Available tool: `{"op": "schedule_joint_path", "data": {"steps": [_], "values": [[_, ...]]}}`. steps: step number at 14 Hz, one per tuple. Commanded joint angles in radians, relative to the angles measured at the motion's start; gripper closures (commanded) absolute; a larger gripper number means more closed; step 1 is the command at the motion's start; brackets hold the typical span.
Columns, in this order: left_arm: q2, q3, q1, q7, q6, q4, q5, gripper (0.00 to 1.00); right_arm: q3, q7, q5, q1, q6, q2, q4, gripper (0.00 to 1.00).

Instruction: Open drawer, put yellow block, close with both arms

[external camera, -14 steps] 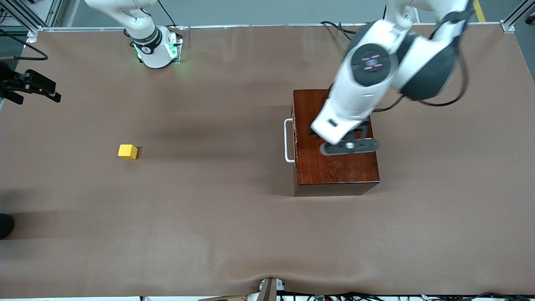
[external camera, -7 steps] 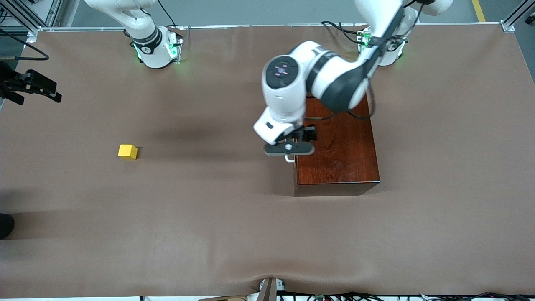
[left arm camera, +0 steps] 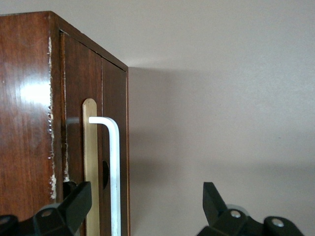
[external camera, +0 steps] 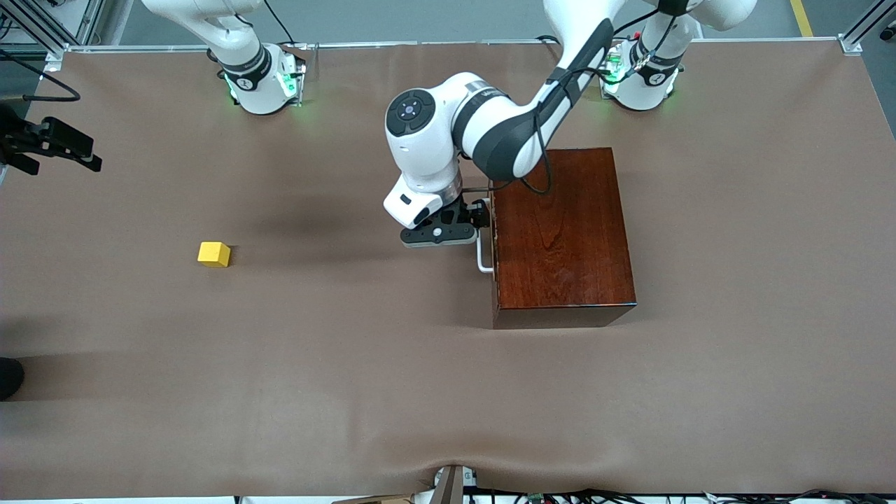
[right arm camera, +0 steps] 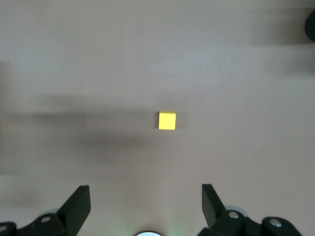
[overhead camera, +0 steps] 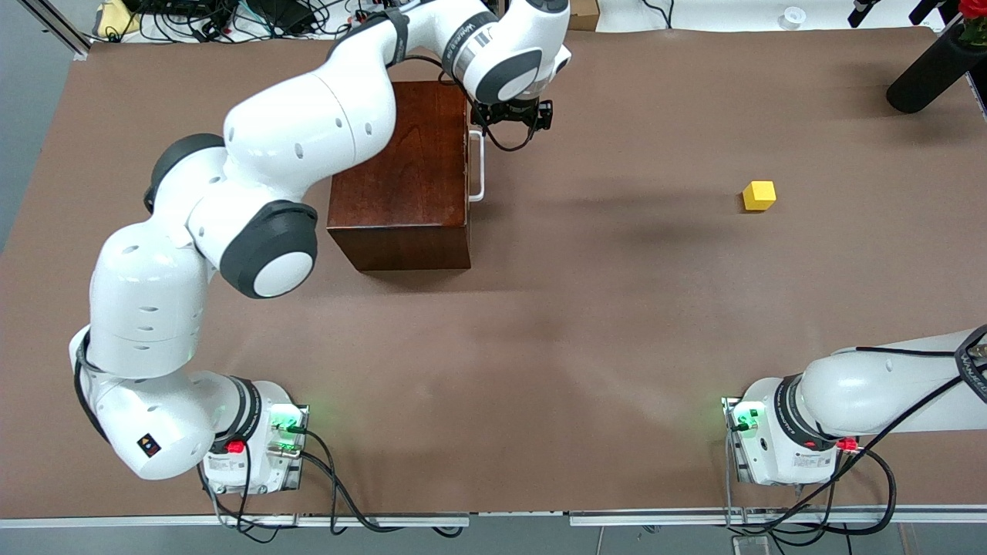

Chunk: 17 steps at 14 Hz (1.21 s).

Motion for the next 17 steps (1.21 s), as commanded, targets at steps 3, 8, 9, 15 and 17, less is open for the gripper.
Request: {"op": "schedule_joint_path", "data": {"steps": [3, 8, 9, 15, 17], "values": [[0.056, 0.060, -0.056, -0.062, -0.060, 0.031, 0.021, 0.00, 0.001, -0.006, 0.007, 0.006, -0.007, 0.000, 0.005, 0.00], [0.097, 0.060, -0.067, -0.102, -0.059, 0.031, 0.021, 0.00, 0.001, -0.003, 0.007, 0.007, -0.015, 0.004, 0.004, 0.00], [0.103, 0.058, -0.067, -0.108, -0.059, 0.031, 0.020, 0.00, 0.001, -0.003, 0.007, 0.010, -0.033, 0.004, 0.007, 0.00], [0.111, 0.057, -0.067, -0.110, -0.062, 0.027, 0.021, 0.00, 0.001, -0.005, 0.007, 0.020, -0.038, 0.017, 0.007, 0.00], [0.112, 0.057, -0.067, -0.105, -0.066, 0.024, 0.024, 0.00, 0.003, -0.005, 0.007, 0.020, -0.037, 0.017, 0.008, 0.00]]}}
